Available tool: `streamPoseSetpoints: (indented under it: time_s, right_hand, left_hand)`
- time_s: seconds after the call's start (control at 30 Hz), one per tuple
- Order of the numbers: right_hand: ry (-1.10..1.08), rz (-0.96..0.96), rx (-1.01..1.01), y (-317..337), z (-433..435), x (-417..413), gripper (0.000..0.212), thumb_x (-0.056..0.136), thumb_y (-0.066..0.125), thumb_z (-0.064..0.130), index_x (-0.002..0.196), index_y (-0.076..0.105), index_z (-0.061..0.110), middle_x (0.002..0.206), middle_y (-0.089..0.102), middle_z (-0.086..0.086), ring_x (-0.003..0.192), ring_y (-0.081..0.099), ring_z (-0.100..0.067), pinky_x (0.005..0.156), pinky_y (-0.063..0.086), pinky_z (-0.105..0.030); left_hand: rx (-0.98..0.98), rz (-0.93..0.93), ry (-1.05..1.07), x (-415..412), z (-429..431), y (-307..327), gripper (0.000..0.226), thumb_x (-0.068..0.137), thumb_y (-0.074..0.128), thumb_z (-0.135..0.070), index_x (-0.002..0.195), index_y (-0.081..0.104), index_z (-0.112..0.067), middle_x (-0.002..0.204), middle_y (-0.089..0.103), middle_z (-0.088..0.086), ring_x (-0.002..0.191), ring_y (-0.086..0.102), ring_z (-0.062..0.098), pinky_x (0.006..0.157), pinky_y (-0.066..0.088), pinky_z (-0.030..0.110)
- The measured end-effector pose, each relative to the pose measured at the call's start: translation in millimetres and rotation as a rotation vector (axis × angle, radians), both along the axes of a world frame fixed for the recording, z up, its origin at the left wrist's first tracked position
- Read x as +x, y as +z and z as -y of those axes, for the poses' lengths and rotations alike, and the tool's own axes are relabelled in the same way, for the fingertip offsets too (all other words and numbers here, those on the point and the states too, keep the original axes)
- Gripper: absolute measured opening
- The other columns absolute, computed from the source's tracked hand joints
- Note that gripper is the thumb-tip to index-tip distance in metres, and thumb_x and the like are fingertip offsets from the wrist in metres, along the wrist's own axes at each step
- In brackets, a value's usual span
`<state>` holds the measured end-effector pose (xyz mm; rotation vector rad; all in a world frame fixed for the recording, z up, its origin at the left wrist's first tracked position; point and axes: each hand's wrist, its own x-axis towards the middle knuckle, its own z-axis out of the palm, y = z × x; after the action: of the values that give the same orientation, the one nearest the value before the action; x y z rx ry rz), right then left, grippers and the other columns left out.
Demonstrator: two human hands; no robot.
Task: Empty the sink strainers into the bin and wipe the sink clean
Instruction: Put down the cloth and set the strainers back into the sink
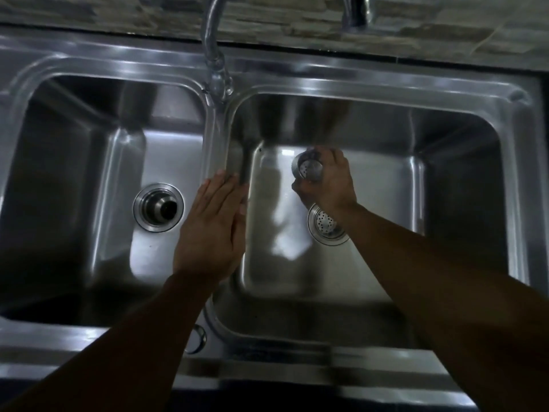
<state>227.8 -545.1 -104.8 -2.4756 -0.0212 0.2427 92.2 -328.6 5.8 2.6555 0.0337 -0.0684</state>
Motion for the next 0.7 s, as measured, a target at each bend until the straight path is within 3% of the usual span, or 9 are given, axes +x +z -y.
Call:
streamPoseSetpoints:
  time_s: [0.13, 0.27, 0.37, 0.47, 0.6, 0.7]
  right_hand:
    - [0.044, -0.027, -0.011, 9.6, 9.5, -42.1, 0.076, 0.066, 0.08, 0.056, 0.131, 0.048, 0.036, 0.132, 0.046, 0.005, 0.119, 0.048, -0.016, 0.095, 0.052, -0.032]
    - [0.013, -0.038, -0.012, 27.3, 8.4, -92.4, 0.07, 0.066, 0.083, 0.053, 0.128, 0.057, 0.032, 0.128, 0.057, 0.004, 0.116, 0.054, -0.017, 0.1, 0.051, -0.033]
    - [-0.033, -0.023, 0.064, 56.0, 0.6, -127.4, 0.063, 0.064, 0.078, 0.054, 0.121, 0.062, 0.031, 0.123, 0.061, 0.002, 0.112, 0.056, -0.018, 0.097, 0.045, -0.023]
    - [-0.035, 0.044, 0.112, 93.5, -15.0, -148.8, 0.066, 0.06, 0.069, 0.061, 0.12, 0.061, 0.034, 0.124, 0.059, 0.006, 0.112, 0.054, -0.013, 0.096, 0.047, -0.024]
    - [0.004, 0.199, 0.127, 133.2, -52.9, -148.7, 0.06, 0.072, 0.083, 0.039, 0.126, 0.061, 0.023, 0.125, 0.059, 0.005, 0.112, 0.056, -0.012, 0.098, 0.05, -0.031]
    - [0.054, 0.28, 0.21, 152.8, -102.1, -137.0, 0.06, 0.076, 0.083, 0.036, 0.129, 0.058, 0.023, 0.124, 0.058, 0.003, 0.112, 0.055, -0.011, 0.096, 0.043, -0.015]
  left_hand:
    - [-0.007, 0.063, -0.024, -3.1, -0.5, -0.1, 0.046, 0.103, 0.039, -0.021, 0.145, 0.051, -0.006, 0.153, 0.048, 0.013, 0.15, 0.033, 0.026, 0.126, 0.023, 0.045]
    - [-0.018, 0.083, -0.026, -3.4, 0.3, -0.9, 0.043, 0.103, 0.042, -0.017, 0.144, 0.052, -0.005, 0.152, 0.048, 0.015, 0.15, 0.034, 0.028, 0.127, 0.021, 0.042]
    - [-0.065, 0.039, -0.071, -4.8, -4.1, 3.6, 0.047, 0.102, 0.044, -0.008, 0.149, 0.044, -0.007, 0.159, 0.038, 0.014, 0.154, 0.025, 0.027, 0.129, 0.01, 0.036]
    - [-0.175, -0.038, -0.174, -7.6, -20.5, 18.8, 0.053, 0.105, 0.037, -0.008, 0.157, 0.027, -0.01, 0.168, 0.019, 0.009, 0.157, 0.011, 0.021, 0.13, 0.009, 0.037]
    - [-0.153, -0.031, -0.103, -24.2, -69.0, 43.4, 0.055, 0.104, 0.036, -0.009, 0.158, 0.026, -0.01, 0.168, 0.019, 0.009, 0.156, 0.015, 0.022, 0.129, 0.011, 0.037]
    - [-0.016, -0.079, 0.002, -37.8, -126.6, 50.0, 0.06, 0.101, 0.042, -0.009, 0.158, 0.024, -0.013, 0.169, 0.014, 0.007, 0.157, 0.011, 0.024, 0.126, 0.002, 0.033]
